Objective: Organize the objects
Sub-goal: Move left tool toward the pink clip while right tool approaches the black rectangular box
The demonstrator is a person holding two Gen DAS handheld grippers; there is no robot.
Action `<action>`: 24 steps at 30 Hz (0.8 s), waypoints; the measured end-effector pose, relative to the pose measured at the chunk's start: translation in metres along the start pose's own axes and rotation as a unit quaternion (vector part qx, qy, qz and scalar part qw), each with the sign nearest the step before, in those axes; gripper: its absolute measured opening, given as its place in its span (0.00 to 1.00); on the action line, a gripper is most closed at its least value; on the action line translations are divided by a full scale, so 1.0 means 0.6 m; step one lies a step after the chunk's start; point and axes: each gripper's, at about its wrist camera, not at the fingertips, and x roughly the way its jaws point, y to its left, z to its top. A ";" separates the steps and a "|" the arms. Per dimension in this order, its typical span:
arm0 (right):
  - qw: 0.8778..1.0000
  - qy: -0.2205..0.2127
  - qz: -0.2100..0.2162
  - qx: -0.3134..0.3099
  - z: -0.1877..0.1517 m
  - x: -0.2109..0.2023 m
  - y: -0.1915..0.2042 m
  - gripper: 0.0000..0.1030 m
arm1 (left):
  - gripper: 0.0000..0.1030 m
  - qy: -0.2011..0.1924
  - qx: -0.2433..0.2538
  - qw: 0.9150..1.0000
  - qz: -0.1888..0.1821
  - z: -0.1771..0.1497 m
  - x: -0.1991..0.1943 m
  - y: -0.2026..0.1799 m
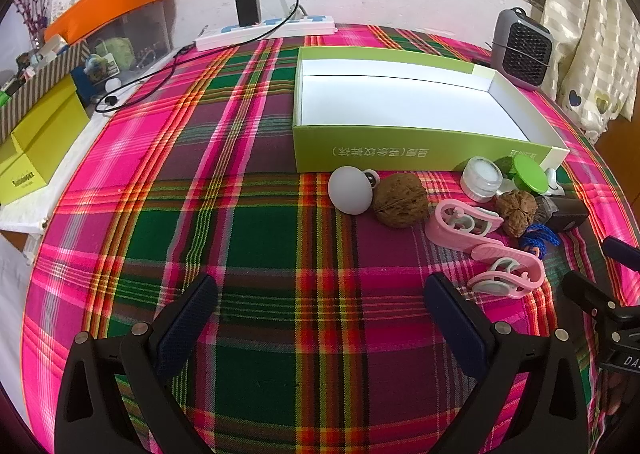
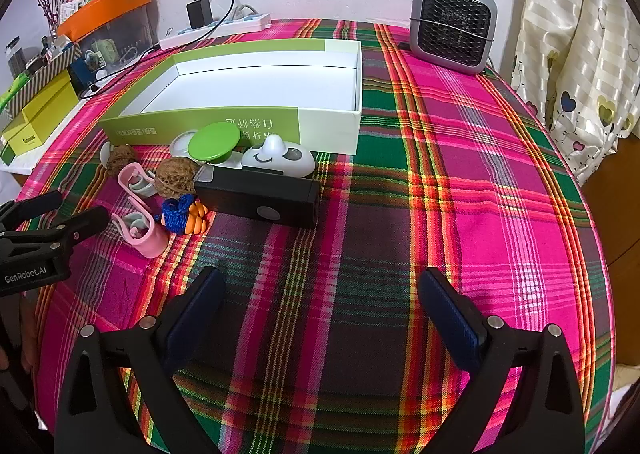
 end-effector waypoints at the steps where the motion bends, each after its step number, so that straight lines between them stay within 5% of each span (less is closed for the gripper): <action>1: 1.000 0.000 0.000 0.000 0.000 0.000 0.000 0.95 | 1.00 0.001 0.001 1.000 0.000 0.000 0.000 0.000; 24: 0.999 -0.004 0.016 -0.032 -0.010 -0.008 0.018 0.91 | 0.94 -0.003 0.036 0.999 -0.030 -0.010 -0.011 -0.025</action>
